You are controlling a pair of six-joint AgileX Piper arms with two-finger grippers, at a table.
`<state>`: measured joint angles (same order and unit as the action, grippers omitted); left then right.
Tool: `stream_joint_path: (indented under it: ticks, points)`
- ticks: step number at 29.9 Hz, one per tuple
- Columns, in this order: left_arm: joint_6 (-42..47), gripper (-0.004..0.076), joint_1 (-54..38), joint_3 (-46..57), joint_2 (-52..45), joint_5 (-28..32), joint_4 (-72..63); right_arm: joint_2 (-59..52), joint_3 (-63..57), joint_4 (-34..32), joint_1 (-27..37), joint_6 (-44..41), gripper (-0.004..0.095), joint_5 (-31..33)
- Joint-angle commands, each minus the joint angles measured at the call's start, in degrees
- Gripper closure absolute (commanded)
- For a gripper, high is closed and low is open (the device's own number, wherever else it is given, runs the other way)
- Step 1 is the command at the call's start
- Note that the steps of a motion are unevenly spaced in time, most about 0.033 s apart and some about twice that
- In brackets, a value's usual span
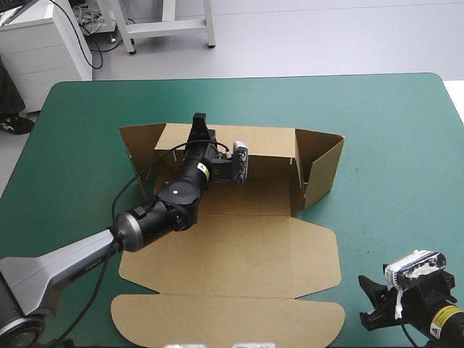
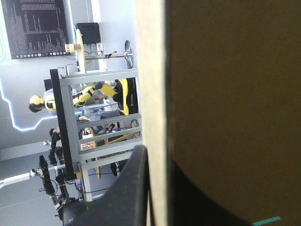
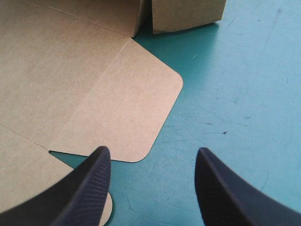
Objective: Fold the box
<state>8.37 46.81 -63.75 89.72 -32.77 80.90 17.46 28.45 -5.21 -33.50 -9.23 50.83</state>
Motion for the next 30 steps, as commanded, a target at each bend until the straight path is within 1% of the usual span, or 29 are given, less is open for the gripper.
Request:
stream_joint_path:
  ticks: [1,5,10,15,17,20,23,27,30]
  points:
    - [-5.02,0.0731,1.74,-0.28,-2.26,-4.83,-9.55,0.87,1.44,-2.41,0.31,-2.57,0.0369,-3.64]
    - [-6.27,0.0731,3.58,-0.28,-2.95,-7.39,-11.13,2.96,1.55,-5.11,0.31,-7.02,0.0369,-3.51]
    - [-6.60,0.0731,4.06,-0.28,-3.60,-7.74,-10.22,7.53,3.40,-6.30,0.31,-7.14,0.0369,-3.63]
    - [-8.95,0.0731,4.06,-0.28,-3.60,-4.51,-9.80,14.12,10.11,-7.98,0.31,-7.12,0.0369,-3.73]
    - [-9.19,0.0731,3.40,-0.28,-3.60,-2.11,-9.19,16.83,13.16,-9.53,0.31,-7.12,0.0369,-3.73]
    - [-9.19,0.0731,1.72,-0.28,-3.60,-0.15,-8.52,20.28,17.01,-10.89,0.31,-7.12,0.0369,-3.73]
    - [-9.56,0.0731,0.05,-0.28,-3.60,0.42,-8.12,23.59,20.69,-11.58,0.31,-7.12,0.0369,-4.27]
    - [-9.92,0.0731,-1.54,-0.28,-3.60,2.79,-8.12,27.02,24.61,-12.40,0.31,-7.01,0.0369,-7.16]
    - [-9.92,0.0731,-1.55,-0.28,-3.60,3.35,-8.12,29.61,27.82,-12.52,0.31,-6.88,0.0377,-7.44]
